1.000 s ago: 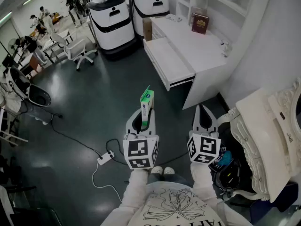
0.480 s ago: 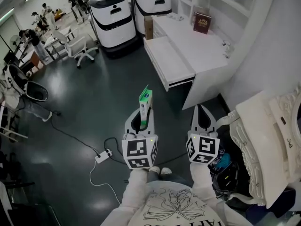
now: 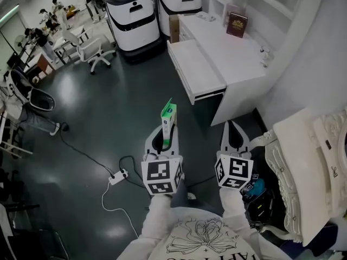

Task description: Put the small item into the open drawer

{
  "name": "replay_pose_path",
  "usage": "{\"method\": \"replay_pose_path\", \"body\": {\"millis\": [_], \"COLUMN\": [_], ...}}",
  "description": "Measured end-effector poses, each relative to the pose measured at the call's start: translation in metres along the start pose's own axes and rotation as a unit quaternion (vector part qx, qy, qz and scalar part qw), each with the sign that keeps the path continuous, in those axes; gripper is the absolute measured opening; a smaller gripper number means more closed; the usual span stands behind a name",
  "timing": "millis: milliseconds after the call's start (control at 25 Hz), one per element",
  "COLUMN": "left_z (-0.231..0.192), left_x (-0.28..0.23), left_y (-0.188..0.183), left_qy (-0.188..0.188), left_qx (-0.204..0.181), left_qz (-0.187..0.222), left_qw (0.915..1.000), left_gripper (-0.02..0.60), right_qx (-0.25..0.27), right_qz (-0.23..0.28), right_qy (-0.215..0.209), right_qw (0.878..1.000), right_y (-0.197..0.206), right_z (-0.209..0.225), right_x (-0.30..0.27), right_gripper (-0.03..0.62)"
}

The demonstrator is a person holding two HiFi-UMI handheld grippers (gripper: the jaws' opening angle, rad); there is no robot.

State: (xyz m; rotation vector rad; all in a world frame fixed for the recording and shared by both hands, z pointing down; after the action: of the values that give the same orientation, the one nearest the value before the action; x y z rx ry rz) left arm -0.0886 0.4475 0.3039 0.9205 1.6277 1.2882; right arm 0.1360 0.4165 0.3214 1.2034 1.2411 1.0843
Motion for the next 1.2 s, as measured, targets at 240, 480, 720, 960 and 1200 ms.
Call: {"method": "replay_pose_path", "body": {"millis": [240, 480, 720, 960, 1200], "left_z": [-0.013, -0.042, -0.085, -0.133, -0.165], "left_x": [-0.032, -0.095, -0.177, -0.253, -0.304], "left_y": [-0.006, -0.011, -0.036, -0.064, -0.072], "left_qy": [0.0, 0.018, 0.046, 0.066, 0.084], "left_qx": [-0.004, -0.004, -0.012, -0.021, -0.02], "left_qz": [-0.004, -0.008, -0.011, -0.006, -0.016], "left_qw": [1.0, 0.9998, 0.9988, 0.9976, 0.9961], "left_gripper": [0.08, 0.08, 0.08, 0.08, 0.08], "right_qx": [-0.007, -0.011, -0.013, -0.018, -0.026], "right_qz": [-0.005, -0.008, -0.007, -0.003, -0.017], "right_qy": [0.002, 0.015, 0.037, 0.059, 0.079], "right_qw": [1.0, 1.0, 0.999, 0.998, 0.996], "right_y": [0.0, 0.002, -0.011, -0.027, -0.024], "right_z": [0.003, 0.003, -0.007, -0.018, -0.027], "right_x": [-0.033, -0.096, -0.183, -0.263, -0.315], "right_gripper": [0.005, 0.004, 0.004, 0.003, 0.003]}}
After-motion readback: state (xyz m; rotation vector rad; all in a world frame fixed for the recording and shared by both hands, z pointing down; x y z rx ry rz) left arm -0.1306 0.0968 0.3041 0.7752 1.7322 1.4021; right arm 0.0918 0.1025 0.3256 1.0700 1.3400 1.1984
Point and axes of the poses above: the fingertips, and each gripper's own axes: x backward along the fingers, z to its right, y out of its underside, the point moved 10 cm from there along x, backward along the fingers, and after that the axes turned 11 degrees about y, right-handed, at the moved point
